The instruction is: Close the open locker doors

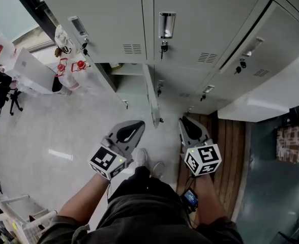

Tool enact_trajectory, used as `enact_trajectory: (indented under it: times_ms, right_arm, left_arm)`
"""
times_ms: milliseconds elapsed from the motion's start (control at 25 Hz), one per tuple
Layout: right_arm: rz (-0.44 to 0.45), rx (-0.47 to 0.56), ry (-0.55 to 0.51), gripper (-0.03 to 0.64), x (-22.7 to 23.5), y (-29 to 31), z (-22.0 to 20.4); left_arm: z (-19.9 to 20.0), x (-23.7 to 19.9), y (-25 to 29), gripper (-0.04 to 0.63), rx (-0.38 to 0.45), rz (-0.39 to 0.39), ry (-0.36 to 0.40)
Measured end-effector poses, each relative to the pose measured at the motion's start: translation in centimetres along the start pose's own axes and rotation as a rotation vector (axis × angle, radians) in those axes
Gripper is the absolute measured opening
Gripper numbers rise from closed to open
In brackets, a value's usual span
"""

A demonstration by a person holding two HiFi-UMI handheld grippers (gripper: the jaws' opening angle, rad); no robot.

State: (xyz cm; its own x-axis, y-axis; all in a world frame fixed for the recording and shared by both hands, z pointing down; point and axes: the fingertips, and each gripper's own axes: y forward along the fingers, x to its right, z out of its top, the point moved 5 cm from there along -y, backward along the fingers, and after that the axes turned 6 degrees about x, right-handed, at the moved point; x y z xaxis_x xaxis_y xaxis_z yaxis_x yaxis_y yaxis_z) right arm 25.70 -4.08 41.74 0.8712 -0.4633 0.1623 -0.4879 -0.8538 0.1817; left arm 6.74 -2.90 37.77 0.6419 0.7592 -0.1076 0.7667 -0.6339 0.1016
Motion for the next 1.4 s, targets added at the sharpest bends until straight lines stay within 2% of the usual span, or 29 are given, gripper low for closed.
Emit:
enact_trajectory:
  times_ms: [360,560,800,920,1120,1240,1400]
  right_arm:
    - [0.058,-0.023,0.024,0.049,-0.1,-2.0,-1.8]
    - [0.185,-0.032,0.048,0.051,-1.0,-1.2,-4.0]
    - [0.267,-0.155,-0.029,0.081,-1.4,2.3,-9.6]
    - [0.275,-0.211,-0.077,0.087,-1.3,4.3,-11.4]
    - [0.282,-0.267,-0.095,0.094,-1.9,6.8,-13.8]
    - [0.285,-0.291,-0.095,0.104,-2.4,7.9,-15.4]
    - [0.294,-0.347,-0.162,0.111,-2.2,9.2,-17.6]
  left_arm:
    - [-0.8,3.4,-0.9,0.009,-0.029,0.048,0.019]
    - [-1.6,4.2,-1.3,0.009,-0.060,0.050,0.021]
    - [-3.3,4.3,-3.5,0.009,-0.137,0.049,0.034]
    - [-4.3,3.7,-4.2,0.010,-0.151,0.046,0.017]
    - [-6.4,1.7,-4.8,0.011,-0.163,0.027,-0.044]
    - [-7.4,0.5,-5.2,0.011,-0.183,0.010,-0.059]
    - [-8.5,-0.5,-5.4,0.011,-0.210,0.002,-0.066]
